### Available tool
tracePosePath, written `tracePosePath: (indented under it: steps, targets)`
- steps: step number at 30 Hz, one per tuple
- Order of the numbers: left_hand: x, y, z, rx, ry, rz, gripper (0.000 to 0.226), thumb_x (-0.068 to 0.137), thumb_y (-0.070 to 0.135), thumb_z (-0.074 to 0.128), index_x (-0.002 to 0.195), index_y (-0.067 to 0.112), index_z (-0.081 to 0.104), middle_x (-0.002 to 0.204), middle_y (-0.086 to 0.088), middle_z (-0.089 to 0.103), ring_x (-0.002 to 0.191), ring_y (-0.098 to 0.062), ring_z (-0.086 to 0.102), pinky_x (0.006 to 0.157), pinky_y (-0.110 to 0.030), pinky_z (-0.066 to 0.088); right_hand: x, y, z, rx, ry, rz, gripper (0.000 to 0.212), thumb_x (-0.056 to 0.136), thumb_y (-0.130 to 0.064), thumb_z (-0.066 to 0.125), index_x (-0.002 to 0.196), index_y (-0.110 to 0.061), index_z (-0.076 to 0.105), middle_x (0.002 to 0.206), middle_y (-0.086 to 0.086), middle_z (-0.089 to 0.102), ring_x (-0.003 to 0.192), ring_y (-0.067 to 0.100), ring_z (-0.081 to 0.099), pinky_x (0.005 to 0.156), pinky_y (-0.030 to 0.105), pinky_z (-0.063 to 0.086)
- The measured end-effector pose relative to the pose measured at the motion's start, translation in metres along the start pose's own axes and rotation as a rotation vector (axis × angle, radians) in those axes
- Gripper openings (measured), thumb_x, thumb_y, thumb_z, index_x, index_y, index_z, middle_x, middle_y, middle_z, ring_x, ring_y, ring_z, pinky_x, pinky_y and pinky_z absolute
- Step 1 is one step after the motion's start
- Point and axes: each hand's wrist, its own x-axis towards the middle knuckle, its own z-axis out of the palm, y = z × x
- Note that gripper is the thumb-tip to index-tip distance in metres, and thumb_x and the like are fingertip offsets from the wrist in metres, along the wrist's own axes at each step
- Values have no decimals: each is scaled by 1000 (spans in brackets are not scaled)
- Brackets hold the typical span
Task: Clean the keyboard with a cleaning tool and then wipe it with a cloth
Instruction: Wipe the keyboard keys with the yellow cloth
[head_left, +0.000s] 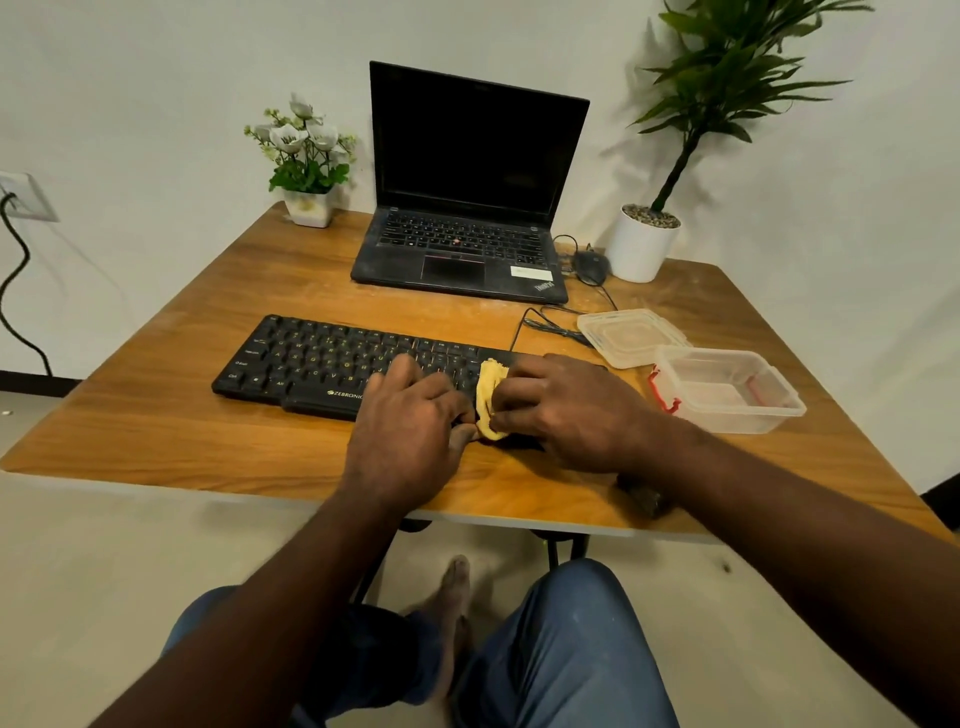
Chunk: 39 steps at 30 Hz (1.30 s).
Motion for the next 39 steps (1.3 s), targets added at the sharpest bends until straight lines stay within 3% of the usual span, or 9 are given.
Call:
tracePosePath:
  steps: [6,10,13,15,17,20,26,32,39]
  targets:
    - [1,-1,1,-12,22,9,27,86,58,67,94,33,74,96,15,65,97,-14,38,77,-36,32,-48,-7,14,58,49,132,37,89,-22,80,126,-23,73,123,5,67,113,24,60,76,37,59]
    - [0,-1,2,-33,25,17,26,84,57,70,94,33,74,95,15,65,98,-13,39,77,-35,33,-76,7,4,139,-3,249,39,85,-14,81,122,-25,76,123,1,68,112,23,61,79,36,58]
    - [0,0,3,-18,26,58,29,82,56,74,97,32,73,94,13,64,96,-16,42,76,-36,36,-76,25,-10,342,88,510,33,88,-7,74,115,-25,79,115,-3,72,106,17,64,87,39,56]
    - [1,3,4,7,27,122,31,85,55,73,103,30,73,97,10,66,97,-18,44,75,-37,39,-63,38,-13,425,197,710,26,90,-11,74,112,-23,80,108,-3,76,96,14,65,82,33,53]
    - [2,6,5,11,33,161,31,87,53,71,105,28,74,99,10,67,97,-18,45,75,-38,39,-42,39,-11,436,185,797,24,91,-20,76,114,-23,80,110,-2,77,93,12,64,76,26,47]
    - [5,12,6,15,40,163,28,87,53,72,99,27,74,96,9,67,97,-18,45,74,-37,37,-1,17,-3,447,112,659,27,92,-22,74,119,-25,77,119,-4,75,106,15,66,90,34,54]
    - [6,10,9,19,28,101,34,87,60,68,96,29,75,94,11,68,98,-18,45,77,-39,39,20,5,-4,263,-77,482,36,92,-12,66,123,-30,75,122,-4,69,110,21,63,87,42,58]
    - [6,9,10,-8,36,93,31,87,61,67,93,31,74,93,13,67,99,-15,42,78,-37,36,-2,20,-13,320,-171,613,32,95,-14,68,123,-29,76,131,-3,71,117,19,64,95,35,55]
    - [7,10,10,-27,41,79,28,85,59,71,89,32,74,90,14,66,97,-15,42,78,-37,37,-1,-9,-15,352,-169,733,36,92,-19,70,127,-24,73,129,2,70,111,21,64,89,37,58]
